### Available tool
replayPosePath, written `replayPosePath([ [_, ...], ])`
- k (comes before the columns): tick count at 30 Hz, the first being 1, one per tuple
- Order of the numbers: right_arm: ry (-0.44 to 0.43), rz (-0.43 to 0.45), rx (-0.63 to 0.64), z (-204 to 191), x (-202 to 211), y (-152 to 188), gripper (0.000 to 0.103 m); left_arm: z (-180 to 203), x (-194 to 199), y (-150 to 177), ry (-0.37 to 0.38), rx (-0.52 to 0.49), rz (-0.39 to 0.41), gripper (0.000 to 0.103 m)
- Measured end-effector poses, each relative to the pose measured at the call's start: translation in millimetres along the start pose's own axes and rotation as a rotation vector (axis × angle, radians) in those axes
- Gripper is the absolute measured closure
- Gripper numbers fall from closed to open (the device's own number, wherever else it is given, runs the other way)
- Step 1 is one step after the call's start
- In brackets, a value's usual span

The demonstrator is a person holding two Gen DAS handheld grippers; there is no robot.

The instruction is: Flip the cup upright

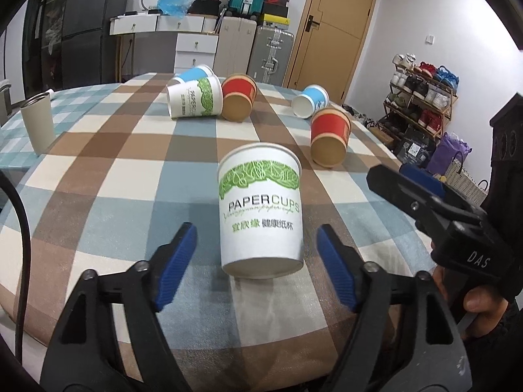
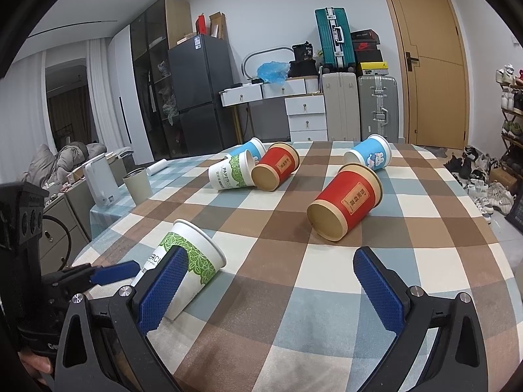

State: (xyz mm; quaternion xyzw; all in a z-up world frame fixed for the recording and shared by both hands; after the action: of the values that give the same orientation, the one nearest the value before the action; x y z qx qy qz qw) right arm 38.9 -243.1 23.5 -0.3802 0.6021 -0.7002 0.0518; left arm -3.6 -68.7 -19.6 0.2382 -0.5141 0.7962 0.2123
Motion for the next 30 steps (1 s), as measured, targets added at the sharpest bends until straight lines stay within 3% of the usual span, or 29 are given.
replayPosePath([
  [6,-0.015,-0.007,-0.006,-2,-2,2,0.0,-12,8,-19,-0.035,-0.036,0.073,0.015],
  [9,-0.026,-0.02,-0.011,-4,-4,2,0.0,-23,11,-30,-0.03,-0.048,0.111,0.001],
  [14,-0.034,-0.049,-0.016,-9,-9,-2,0.0,-41,12,-40,-0.05,-0.083,0.155,0.001],
  [21,-0.052,-0.109,-0.023,-19,-19,-7,0.0,-70,10,-53,-0.012,-0.063,0.189,0.001],
  [30,-0.104,-0.214,-0.044,-32,-40,-16,0.0,-69,4,-56,-0.006,-0.098,0.188,0.001],
])
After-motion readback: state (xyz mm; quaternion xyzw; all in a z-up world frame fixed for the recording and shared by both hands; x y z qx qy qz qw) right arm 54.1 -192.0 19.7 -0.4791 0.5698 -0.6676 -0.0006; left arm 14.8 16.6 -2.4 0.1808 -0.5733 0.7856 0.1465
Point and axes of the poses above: each gripper's, at about its wrist camera, not at the fingertips, and x roughly against the way its jaws point, z to its right, y to its underside, the point moved 1 cm from there along -x, roughly the way its jaws point, and after that the axes turned 10 degrees about x, right-handed, at the moved point
